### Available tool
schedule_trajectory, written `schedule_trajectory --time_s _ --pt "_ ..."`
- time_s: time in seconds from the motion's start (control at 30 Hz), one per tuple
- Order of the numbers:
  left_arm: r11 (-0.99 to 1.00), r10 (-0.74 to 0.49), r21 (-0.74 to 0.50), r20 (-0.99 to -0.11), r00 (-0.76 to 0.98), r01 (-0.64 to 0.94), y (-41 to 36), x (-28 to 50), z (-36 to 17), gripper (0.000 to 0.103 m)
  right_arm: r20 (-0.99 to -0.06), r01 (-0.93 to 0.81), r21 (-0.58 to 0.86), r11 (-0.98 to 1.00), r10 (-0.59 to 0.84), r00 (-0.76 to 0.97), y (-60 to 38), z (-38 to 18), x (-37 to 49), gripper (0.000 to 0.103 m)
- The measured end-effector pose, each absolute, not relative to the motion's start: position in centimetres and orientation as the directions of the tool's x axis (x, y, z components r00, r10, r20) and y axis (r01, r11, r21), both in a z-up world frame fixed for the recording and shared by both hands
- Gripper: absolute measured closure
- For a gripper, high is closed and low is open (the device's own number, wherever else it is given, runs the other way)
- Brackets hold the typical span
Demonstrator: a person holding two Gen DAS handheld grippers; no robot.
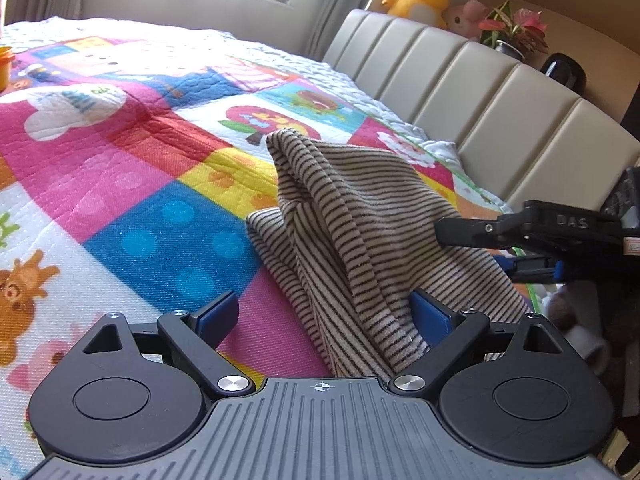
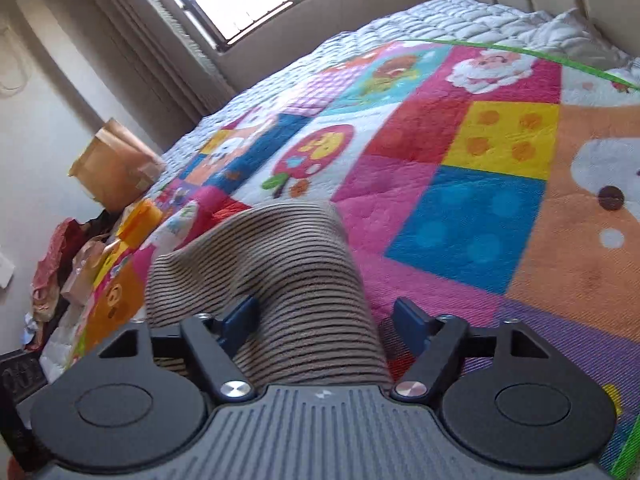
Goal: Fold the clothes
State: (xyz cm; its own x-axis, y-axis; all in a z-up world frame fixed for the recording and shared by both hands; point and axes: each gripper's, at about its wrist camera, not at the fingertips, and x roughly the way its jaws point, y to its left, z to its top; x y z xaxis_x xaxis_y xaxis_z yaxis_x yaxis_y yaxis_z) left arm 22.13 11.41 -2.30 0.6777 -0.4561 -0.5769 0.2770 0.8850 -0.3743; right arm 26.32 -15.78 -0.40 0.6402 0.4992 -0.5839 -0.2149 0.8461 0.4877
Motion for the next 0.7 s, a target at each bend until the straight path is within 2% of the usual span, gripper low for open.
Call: schedule_trajectory --time_s 0.1,0.23,0.3,0.4,0.53,0.63,0.67,0.7 --pt "0.883 -0.459 -0.381 -0.572 0.680 0.275 12.0 22.1 -2.5 0.005 -0.567 -0.323 0.355 0.877 0.477 0.672 -13.9 1.5 24.5 0.037" --pt "0.879 -0.464 -0.387 -0.564 0.683 0.279 12.3 21.8 -2.7 0.004 -0.612 -0.304 0.182 0.935 0.350 0.709 -12.8 1.4 24.3 0.036" --pt "0.885 -0.456 -0.373 -0.564 0.689 0.280 12.0 21.7 -2.6 0.004 -0.616 -0.302 0.100 0.948 0.297 0.729 -12.2 1.5 24.1 0.026" --pt "0.883 -0.459 -0.377 -0.562 0.689 0.281 12.1 21.7 -2.8 0.003 -0.564 -0.379 0.063 0.923 0.346 0.750 -10.7 3.2 23.0 0.017" --pt "0.881 -0.461 -0.381 -0.558 0.690 0.281 12.2 21.7 -2.9 0.003 -0.535 -0.473 0.010 0.881 0.405 0.742 -7.8 5.2 23.1 0.015" --pt "0.881 -0.460 -0.380 -0.554 0.694 0.281 12.2 21.6 -2.9 0.003 -0.629 -0.470 -0.067 0.880 0.328 0.705 -5.5 4.1 25.6 0.013" --pt "0.882 -0.458 -0.379 -0.555 0.695 0.280 12.1 21.6 -3.0 0.003 -0.658 -0.461 -0.110 0.880 0.283 0.698 -5.0 3.0 26.4 0.010" --pt "0.885 -0.454 -0.375 -0.556 0.696 0.277 12.1 21.6 -3.0 0.003 -0.663 -0.458 -0.153 0.876 0.253 0.705 -4.6 2.0 26.8 0.003"
